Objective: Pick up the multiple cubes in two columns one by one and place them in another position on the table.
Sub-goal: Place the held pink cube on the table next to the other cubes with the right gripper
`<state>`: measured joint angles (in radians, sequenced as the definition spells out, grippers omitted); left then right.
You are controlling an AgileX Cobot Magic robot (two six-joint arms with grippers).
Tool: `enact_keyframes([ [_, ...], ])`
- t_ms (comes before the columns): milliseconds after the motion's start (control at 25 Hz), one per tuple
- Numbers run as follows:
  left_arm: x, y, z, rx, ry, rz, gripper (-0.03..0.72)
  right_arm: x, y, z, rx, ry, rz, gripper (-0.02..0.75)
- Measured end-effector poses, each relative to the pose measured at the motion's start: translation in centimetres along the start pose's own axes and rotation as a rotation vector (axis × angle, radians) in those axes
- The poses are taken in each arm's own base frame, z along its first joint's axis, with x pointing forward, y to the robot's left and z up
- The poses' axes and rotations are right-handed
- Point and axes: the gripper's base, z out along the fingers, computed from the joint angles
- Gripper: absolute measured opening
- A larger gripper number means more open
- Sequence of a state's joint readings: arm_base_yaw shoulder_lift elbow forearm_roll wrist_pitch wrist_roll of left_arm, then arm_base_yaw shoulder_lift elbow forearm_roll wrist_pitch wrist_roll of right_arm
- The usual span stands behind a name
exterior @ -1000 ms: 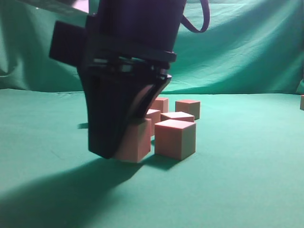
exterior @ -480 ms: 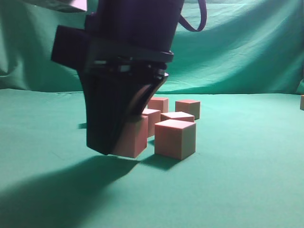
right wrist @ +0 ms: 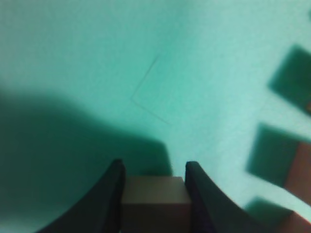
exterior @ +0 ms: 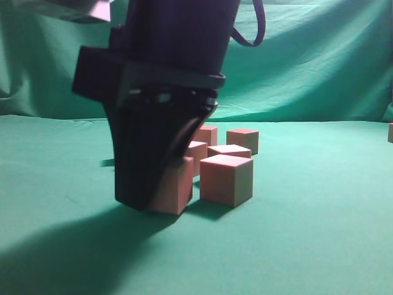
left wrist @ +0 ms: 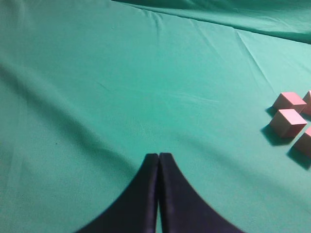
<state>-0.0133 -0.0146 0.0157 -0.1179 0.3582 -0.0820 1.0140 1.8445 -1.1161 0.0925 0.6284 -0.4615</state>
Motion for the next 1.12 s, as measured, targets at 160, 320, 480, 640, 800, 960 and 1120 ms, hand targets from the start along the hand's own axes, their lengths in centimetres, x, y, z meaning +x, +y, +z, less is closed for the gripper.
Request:
enact_keyframes([
  [160,0.0,0.0,0.0,0.0,0.0,0.0,0.0,0.1,0.0,0.4,-0.006,0.014,0.001,0.261],
  [320,0.0,0.0,0.0,0.0,0.0,0.0,0.0,0.1,0.0,0.4,-0.006,0.014,0.001,0.261],
  [480,0.0,0.0,0.0,0.0,0.0,0.0,0.0,0.1,0.0,0.4,-0.006,0.014,-0.006,0.261],
  [640,0.0,0.0,0.0,0.0,0.0,0.0,0.0,0.1,0.0,0.4,-0.007,0.014,-0.05,0.326],
  [800,0.0,0.0,0.0,0.0,0.0,0.0,0.0,0.1,0.0,0.4,-0.007,0.014,-0.075,0.468],
  [960,0.0,0.0,0.0,0.0,0.0,0.0,0.0,-0.7,-0.2,-0.1,-0.008,-0.011,-0.067,0.49],
  [1120,0.0,0.0,0.0,0.0,0.0,0.0,0.0,-2.5,-0.6,-1.6,-0.016,-0.052,-0.051,0.516],
])
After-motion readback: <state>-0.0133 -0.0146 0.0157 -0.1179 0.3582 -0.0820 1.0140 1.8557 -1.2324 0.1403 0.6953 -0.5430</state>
